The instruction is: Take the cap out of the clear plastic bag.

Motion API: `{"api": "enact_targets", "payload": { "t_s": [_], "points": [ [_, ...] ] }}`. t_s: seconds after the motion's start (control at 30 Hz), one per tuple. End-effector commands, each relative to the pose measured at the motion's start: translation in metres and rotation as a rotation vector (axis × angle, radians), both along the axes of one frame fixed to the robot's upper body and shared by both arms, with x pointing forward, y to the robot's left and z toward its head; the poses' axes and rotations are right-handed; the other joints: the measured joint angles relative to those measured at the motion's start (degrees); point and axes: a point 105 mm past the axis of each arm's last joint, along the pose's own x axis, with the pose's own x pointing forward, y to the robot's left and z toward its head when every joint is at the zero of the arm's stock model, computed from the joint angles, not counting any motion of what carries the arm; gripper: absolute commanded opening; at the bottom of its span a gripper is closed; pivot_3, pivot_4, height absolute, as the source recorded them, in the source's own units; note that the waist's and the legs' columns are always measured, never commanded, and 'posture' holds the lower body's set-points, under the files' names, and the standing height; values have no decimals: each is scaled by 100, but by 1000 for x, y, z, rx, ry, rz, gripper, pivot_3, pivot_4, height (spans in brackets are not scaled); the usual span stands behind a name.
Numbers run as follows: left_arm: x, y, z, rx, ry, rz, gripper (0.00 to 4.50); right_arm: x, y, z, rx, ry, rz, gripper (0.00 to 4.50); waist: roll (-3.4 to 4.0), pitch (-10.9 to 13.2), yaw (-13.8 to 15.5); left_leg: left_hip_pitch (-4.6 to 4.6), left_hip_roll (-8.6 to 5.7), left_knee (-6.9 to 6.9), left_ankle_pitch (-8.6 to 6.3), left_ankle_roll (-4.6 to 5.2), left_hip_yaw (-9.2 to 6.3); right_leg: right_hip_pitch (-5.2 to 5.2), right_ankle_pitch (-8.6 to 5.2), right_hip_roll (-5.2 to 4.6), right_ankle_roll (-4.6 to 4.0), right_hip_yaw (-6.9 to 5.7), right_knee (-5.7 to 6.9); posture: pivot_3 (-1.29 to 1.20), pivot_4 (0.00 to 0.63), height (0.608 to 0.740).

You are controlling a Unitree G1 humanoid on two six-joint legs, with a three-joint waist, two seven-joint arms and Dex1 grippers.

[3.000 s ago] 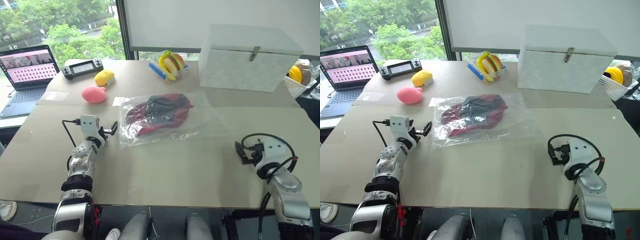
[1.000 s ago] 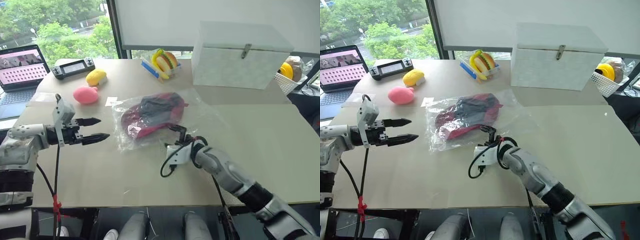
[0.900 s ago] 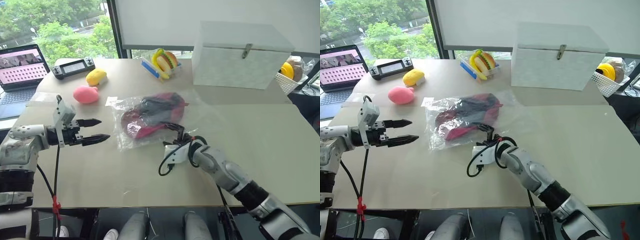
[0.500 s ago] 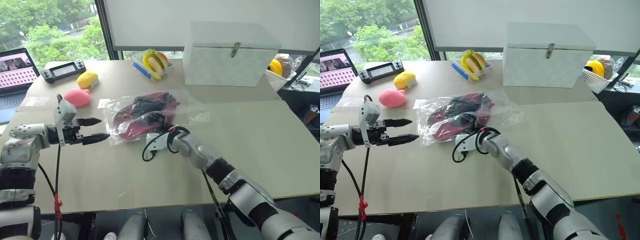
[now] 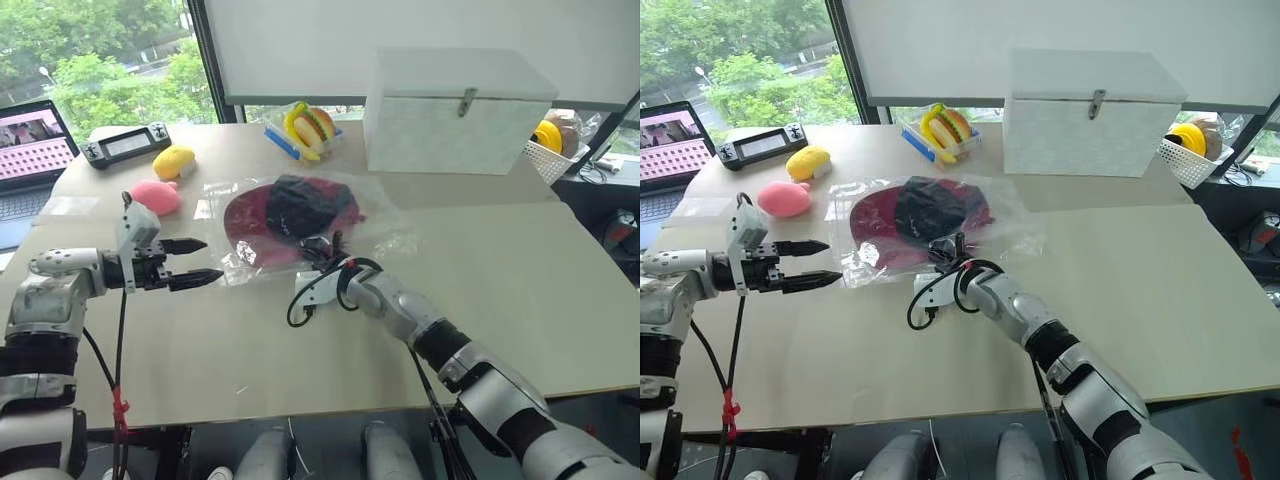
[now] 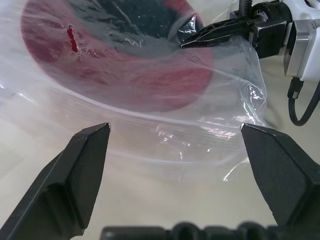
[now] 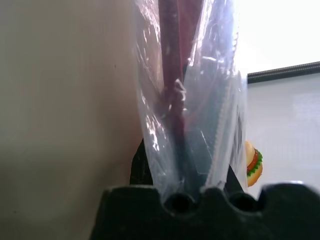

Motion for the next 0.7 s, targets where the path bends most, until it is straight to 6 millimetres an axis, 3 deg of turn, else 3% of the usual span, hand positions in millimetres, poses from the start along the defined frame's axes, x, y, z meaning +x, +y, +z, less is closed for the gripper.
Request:
{"api": "enact_targets", "payload": {
  "t_s": [0.03, 0.13, 0.27, 0.37, 0.5, 0.7],
  "points": [
    [4, -3, 9, 7, -46, -17, 4500, -6, -11, -32, -67, 61, -35, 38, 0, -1, -2, 1, 2, -3, 0, 0, 0, -1, 0, 2, 0, 0, 0, 0, 150, 740],
    [5, -5, 8, 7, -48, -18, 4500, -6, -25, -11, -62, -53, -26, 38, 1, 0, 25, -2, 0, -6, 0, 0, 0, -4, 0, 1, -1, 0, 0, 0, 150, 740],
    [7, -7, 8, -1, -46, -20, 4500, -18, -47, 13, -174, -284, 122, 38, 3, 3, 140, -18, -7, -4, 2, -3, 1, -14, 0, -2, -1, 3, -7, 0, 150, 740],
    [8, -9, 7, -3, -41, -22, 4500, -32, -59, 11, -297, -382, 279, 38, 1, 4, 175, -20, -9, -5, 6, -10, 2, -13, -3, -3, -4, 2, -11, 0, 150, 740],
    [12, -13, 6, -11, -33, -38, 4500, -71, -63, 0, -407, -467, 647, 38, 2, 5, 135, -22, -6, -8, 7, -12, 22, -17, -13, -7, -21, 7, -7, 0, 150, 740],
    [14, -17, 6, -10, -27, -54, 4500, -94, -73, -5, -389, -496, 865, 38, 0, 6, 115, -29, -5, -15, 10, -17, 29, -13, -26, -6, -47, 12, -3, 0, 150, 740]
  ]
}}
